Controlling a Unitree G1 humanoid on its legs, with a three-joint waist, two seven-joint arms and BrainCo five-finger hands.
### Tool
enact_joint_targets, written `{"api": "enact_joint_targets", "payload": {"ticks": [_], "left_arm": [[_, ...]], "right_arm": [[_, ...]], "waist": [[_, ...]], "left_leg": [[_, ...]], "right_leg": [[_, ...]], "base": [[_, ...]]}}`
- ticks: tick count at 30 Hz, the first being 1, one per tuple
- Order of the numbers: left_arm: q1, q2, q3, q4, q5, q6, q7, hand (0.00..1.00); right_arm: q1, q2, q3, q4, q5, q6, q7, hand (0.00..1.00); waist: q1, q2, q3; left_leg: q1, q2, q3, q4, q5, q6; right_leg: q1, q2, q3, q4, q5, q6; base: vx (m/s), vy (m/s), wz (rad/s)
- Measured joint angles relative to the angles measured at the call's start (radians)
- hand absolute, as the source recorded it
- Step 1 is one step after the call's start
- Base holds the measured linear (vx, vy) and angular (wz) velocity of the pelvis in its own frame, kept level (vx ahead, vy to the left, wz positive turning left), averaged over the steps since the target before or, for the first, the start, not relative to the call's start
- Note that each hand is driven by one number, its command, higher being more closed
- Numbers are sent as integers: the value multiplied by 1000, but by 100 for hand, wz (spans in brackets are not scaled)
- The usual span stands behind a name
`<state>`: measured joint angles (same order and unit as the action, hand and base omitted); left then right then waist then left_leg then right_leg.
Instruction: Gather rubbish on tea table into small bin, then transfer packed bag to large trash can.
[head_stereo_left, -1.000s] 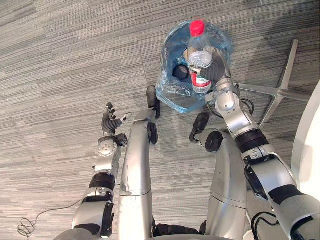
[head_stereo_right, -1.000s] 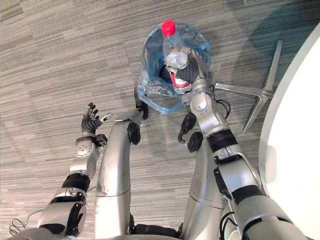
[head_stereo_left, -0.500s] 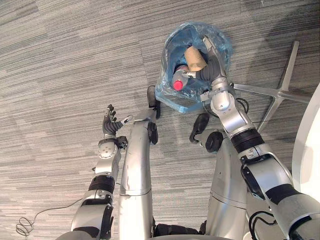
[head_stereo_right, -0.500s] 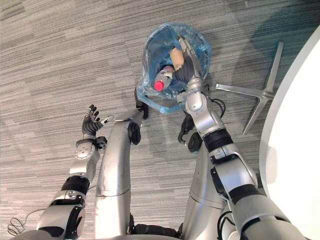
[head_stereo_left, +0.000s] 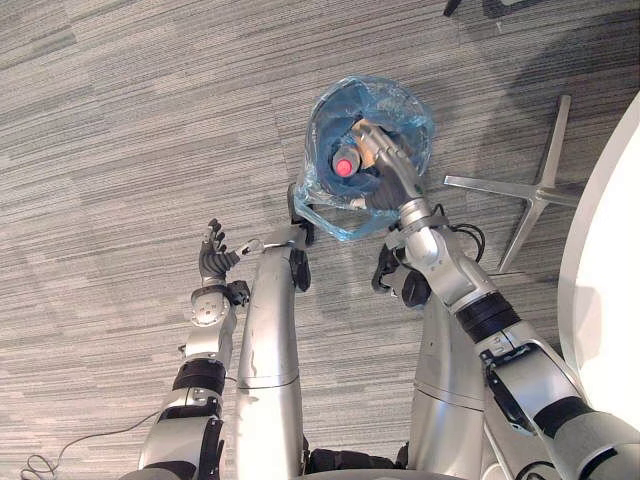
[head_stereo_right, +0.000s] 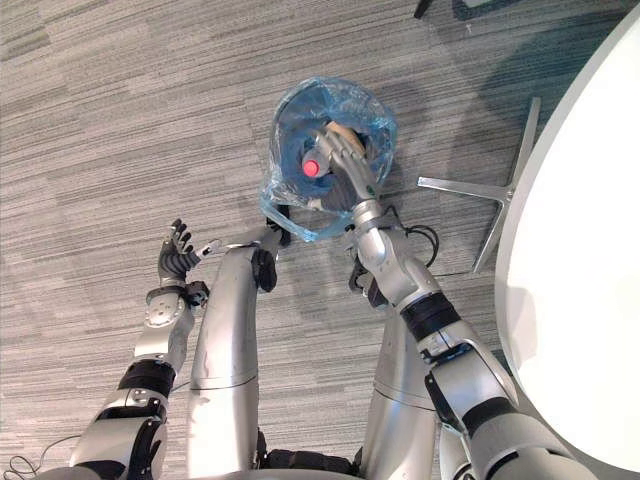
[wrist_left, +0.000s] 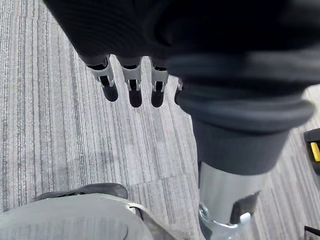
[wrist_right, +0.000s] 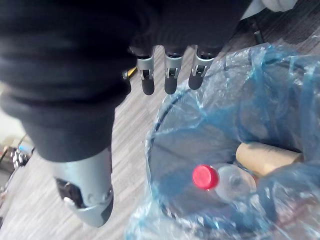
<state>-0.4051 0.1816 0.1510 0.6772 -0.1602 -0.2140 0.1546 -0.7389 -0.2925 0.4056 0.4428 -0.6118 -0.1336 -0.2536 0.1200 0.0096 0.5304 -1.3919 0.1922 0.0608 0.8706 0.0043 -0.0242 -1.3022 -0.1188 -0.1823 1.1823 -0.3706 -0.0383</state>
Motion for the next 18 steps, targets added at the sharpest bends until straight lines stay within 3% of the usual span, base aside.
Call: {"api": "enact_joint_targets", "payload": {"ticks": [9,18], "left_arm": [[1,9,2,17,15,-3,0,0],[-2,4,9,36,13,-10,8,0]], "right_arm": [[61,26,46,96,-213,7,23,0],[20,72,35,274,-322,83,-1,0]], "waist": [[-1,-28,-19],[0,-28,-19]], "left_leg": [[10,0,-1,-7,0,0],[11,0,11,-34,1,-1]], "right_leg": [[13,1,-2,-13,1,-2],[9,-4,-7,-28,7,-12]], "base": [[-4,11,-1],[-23,18,3]]}}
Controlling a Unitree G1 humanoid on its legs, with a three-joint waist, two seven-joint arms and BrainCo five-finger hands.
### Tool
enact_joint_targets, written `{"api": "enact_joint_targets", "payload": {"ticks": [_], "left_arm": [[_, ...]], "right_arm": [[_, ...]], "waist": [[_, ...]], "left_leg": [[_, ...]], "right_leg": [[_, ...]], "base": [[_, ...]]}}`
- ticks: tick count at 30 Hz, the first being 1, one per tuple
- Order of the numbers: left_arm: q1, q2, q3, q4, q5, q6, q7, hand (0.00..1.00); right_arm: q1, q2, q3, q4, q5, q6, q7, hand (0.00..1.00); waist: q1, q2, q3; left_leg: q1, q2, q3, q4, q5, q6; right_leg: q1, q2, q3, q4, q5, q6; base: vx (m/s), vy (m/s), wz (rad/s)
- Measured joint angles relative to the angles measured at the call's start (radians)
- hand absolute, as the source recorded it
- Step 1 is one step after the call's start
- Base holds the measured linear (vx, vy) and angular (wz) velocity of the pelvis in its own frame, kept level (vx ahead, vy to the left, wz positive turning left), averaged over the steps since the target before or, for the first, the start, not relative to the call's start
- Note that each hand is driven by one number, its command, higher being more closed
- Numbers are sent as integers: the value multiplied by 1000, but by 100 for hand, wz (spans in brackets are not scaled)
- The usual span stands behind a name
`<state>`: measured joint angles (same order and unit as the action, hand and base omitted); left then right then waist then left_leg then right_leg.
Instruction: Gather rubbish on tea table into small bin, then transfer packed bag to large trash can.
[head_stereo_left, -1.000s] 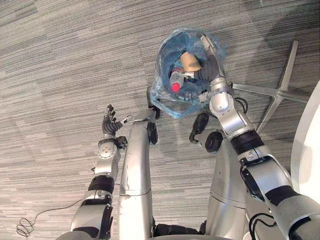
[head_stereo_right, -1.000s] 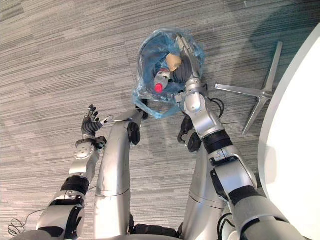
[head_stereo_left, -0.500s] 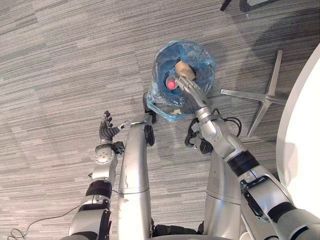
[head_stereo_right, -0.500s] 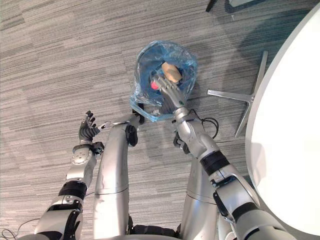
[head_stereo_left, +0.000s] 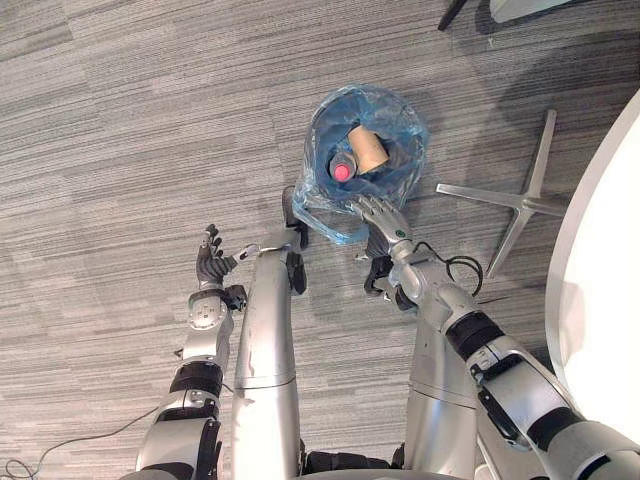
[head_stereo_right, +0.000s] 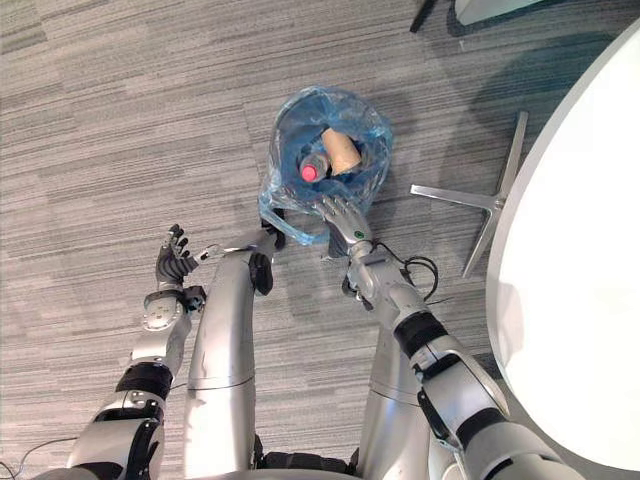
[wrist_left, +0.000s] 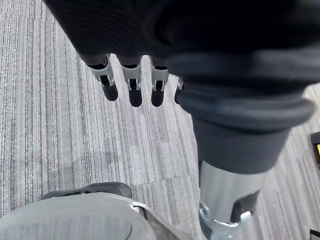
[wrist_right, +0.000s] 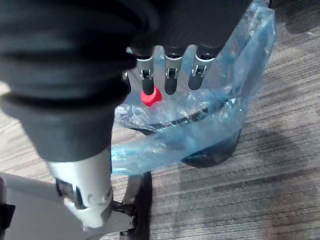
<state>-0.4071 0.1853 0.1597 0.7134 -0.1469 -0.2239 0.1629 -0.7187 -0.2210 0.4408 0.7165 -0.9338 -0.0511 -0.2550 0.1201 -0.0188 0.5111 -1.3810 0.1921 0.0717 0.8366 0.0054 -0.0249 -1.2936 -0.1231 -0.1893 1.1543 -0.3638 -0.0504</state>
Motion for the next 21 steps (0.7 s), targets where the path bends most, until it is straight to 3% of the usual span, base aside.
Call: {"api": "enact_joint_targets", "payload": {"ticks": [10,11,21], "left_arm": [[-4,-17,10,15,-130,-8,14,0],[-4,-17,10,15,-135,-9,14,0],[-4,-36,26,13,-158,-22,14,0]], "right_arm": [[-79,32,-43,86,-20,77,-53,0],[-84,34,-44,91,-20,80,-55,100],[-112,76,-85,105,2,98,-56,100]], "waist": [[3,0,0],[3,0,0],[4,1,-1]], "left_leg": [[-22,-3,-4,0,1,-1],[-26,-3,-4,0,1,-1],[-40,-18,-14,0,2,-3]], "right_leg": [[-20,-1,-3,1,-3,-5],[-24,-1,-3,2,-3,-5],[-42,-9,-6,19,-13,-15]], "base": [[-5,4,0],[-31,15,0],[-25,6,3]]}}
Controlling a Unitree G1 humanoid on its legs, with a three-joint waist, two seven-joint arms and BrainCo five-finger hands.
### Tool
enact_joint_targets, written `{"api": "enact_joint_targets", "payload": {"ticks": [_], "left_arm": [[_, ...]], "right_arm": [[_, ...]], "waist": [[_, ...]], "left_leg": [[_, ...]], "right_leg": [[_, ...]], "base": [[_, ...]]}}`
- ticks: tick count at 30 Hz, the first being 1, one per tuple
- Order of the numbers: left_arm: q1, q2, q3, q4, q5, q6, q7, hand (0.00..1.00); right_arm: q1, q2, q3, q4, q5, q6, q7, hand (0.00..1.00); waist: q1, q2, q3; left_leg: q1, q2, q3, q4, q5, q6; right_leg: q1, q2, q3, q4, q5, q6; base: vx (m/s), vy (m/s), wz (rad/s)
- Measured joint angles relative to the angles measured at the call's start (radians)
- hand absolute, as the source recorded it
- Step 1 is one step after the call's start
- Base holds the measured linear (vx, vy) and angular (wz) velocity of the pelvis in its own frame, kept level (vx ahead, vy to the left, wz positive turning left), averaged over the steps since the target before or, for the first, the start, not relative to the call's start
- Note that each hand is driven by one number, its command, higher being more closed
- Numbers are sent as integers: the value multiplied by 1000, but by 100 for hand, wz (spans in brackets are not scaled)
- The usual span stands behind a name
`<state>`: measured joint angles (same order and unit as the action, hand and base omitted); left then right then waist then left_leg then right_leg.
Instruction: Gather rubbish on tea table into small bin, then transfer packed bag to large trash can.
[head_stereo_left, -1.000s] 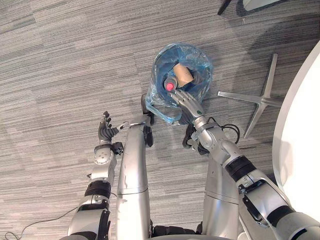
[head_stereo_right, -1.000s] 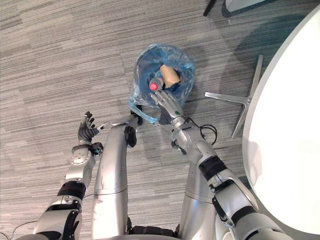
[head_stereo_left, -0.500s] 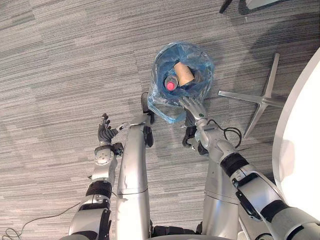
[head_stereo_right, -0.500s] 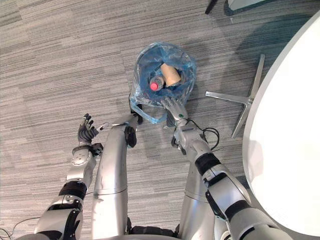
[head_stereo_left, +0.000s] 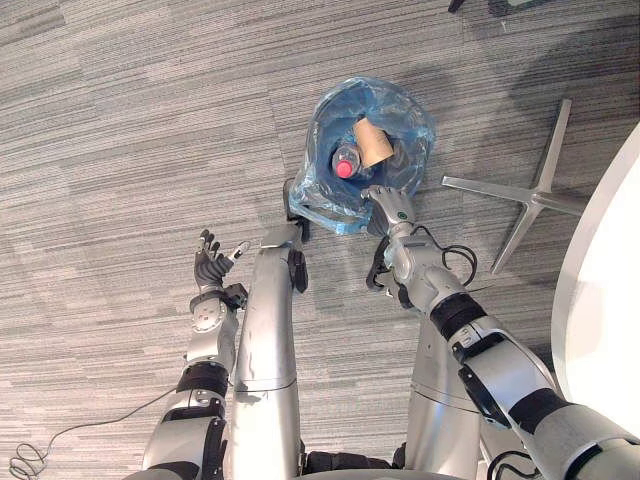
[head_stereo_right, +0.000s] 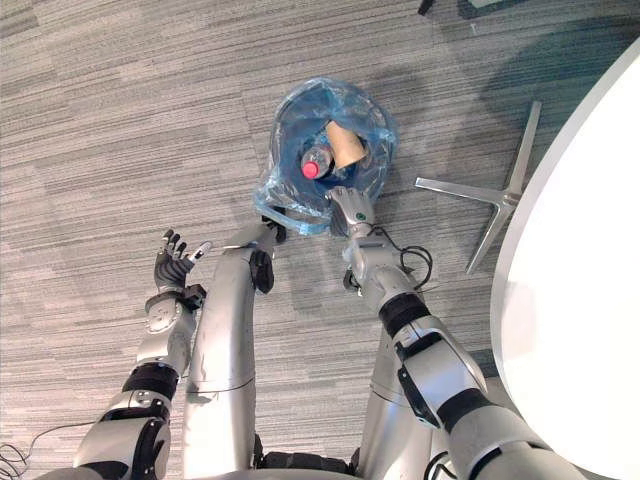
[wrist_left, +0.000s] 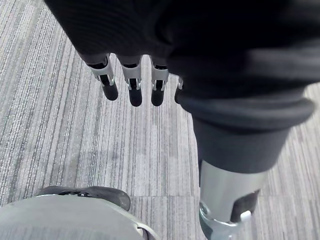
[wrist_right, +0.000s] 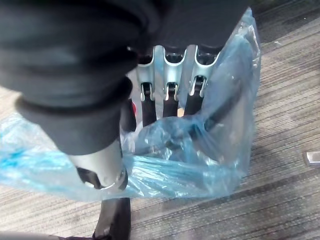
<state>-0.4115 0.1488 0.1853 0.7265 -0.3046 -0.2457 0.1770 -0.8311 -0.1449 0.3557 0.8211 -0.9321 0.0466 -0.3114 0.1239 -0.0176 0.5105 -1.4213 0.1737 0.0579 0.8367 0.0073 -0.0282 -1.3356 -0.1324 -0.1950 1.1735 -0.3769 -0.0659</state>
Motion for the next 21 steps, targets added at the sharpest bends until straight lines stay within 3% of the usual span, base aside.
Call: {"api": "enact_joint_targets", "payload": {"ticks": [11,21], "left_arm": [[0,-10,6,0,3,-2,1,0],[8,-12,6,-36,43,26,-1,0]], "right_arm": [[13,2,-43,-64,141,-2,-22,100],[181,37,-82,-372,290,-27,-53,100]], "waist": [[3,1,-1],[1,1,-1]], "left_leg": [[0,0,-1,11,0,0],[126,18,12,2,-10,5]], "right_leg": [[2,-6,0,12,-11,2],[137,9,2,-25,-12,9]], "base": [[-34,9,2],[-32,12,-4]]}}
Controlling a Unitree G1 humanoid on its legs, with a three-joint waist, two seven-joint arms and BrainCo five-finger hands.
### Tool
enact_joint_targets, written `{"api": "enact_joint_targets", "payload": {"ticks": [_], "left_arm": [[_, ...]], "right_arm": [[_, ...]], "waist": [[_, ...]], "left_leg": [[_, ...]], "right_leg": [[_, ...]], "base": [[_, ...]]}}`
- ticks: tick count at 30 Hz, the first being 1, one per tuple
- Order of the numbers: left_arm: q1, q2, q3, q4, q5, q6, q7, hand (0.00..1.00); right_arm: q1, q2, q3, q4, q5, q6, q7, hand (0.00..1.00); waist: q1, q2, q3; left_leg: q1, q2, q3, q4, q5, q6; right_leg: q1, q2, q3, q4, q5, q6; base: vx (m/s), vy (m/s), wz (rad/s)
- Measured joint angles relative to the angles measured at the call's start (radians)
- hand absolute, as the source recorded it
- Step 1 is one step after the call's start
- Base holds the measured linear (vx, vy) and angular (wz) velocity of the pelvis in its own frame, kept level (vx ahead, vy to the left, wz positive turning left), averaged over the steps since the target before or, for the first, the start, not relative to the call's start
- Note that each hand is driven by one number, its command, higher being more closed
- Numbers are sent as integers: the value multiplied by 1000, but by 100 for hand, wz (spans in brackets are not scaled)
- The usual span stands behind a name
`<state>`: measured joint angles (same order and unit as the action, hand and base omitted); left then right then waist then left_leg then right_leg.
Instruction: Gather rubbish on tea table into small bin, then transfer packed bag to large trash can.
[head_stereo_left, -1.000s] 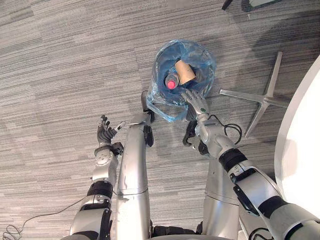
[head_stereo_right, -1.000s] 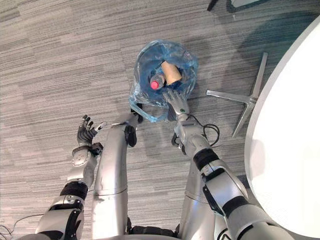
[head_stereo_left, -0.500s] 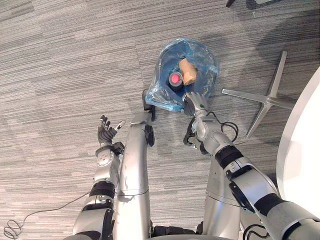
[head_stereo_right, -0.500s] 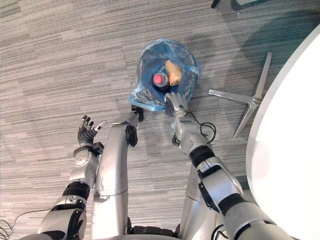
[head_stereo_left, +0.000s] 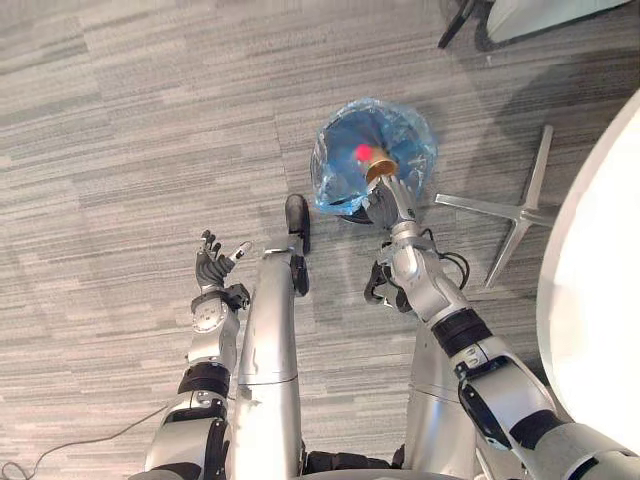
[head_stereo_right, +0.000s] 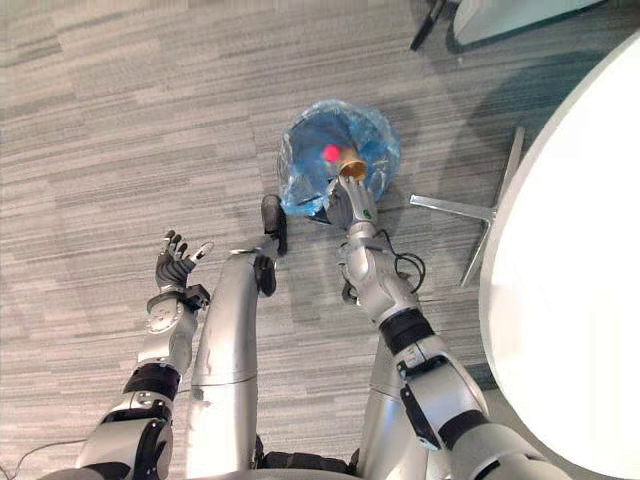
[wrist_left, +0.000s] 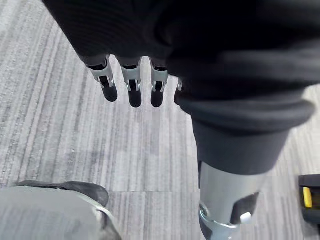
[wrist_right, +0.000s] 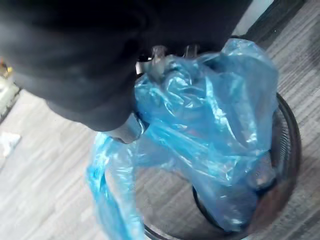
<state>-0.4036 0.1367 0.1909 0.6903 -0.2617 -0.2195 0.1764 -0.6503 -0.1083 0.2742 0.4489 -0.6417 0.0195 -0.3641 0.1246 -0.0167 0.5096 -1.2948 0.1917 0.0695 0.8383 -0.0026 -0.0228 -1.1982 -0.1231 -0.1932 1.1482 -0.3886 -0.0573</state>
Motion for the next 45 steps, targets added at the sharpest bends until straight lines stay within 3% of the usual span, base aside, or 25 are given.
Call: {"api": "enact_joint_targets", "payload": {"ticks": [5,6,9,13,18,22,25,34,42,45], "left_arm": [[43,-54,-43,-22,20,17,-4,0],[75,-56,-57,-26,20,17,-5,0],[137,-54,-110,-37,20,18,-24,0],[248,-54,-168,-52,28,18,-43,0],[369,-48,-235,-43,54,18,-61,0],[412,-19,-301,-12,86,19,-72,0],[430,12,-318,-30,118,19,-85,0],[558,66,-320,-325,158,12,-106,0],[581,71,-322,-506,159,-1,-110,0],[579,71,-334,-574,172,-27,-109,0]], "right_arm": [[185,32,4,-151,62,-13,-2,100],[231,43,13,-190,72,-14,0,100],[320,46,21,-298,92,-23,20,100],[429,46,84,-414,103,-63,66,100],[532,55,143,-440,123,-129,132,100],[585,25,139,-431,144,-133,184,100],[599,9,129,-429,176,-152,229,100],[598,-51,135,-449,300,-176,337,100],[584,-100,178,-483,518,-188,426,100],[548,-105,195,-506,617,-188,448,100]], "waist": [[-16,0,0],[-31,0,0],[-34,-2,-6],[-39,-11,-55],[-54,-23,-167],[-58,-24,-233],[-62,-26,-253],[-82,-22,-348],[-83,-6,-379],[-83,6,-389]], "left_leg": [[205,2,46,-120,1,0],[264,1,50,-141,2,0],[369,0,63,-179,0,1],[543,-17,78,-272,1,0],[716,-48,90,-436,18,-14],[887,-76,97,-659,102,-10],[984,-92,104,-755,131,-6],[1155,-125,118,-909,152,-5],[1207,-137,107,-932,152,-5],[1213,-135,97,-933,152,-5]], "right_leg": [[194,2,2,-129,34,14],[257,4,1,-163,39,19],[364,6,6,-217,45,30],[545,7,4,-333,58,50],[714,11,1,-499,86,81],[868,31,-1,-709,165,85],[960,35,-2,-799,189,89],[1137,39,-1,-973,230,107],[1193,45,2,-1000,235,103],[1197,49,11,-1000,244,97]], "base": [[26,5,-1],[101,11,-8],[105,-5,-4],[162,-4,5],[141,12,3],[191,29,-2],[178,15,-2],[128,20,-2],[25,5,2],[-42,18,4]]}}
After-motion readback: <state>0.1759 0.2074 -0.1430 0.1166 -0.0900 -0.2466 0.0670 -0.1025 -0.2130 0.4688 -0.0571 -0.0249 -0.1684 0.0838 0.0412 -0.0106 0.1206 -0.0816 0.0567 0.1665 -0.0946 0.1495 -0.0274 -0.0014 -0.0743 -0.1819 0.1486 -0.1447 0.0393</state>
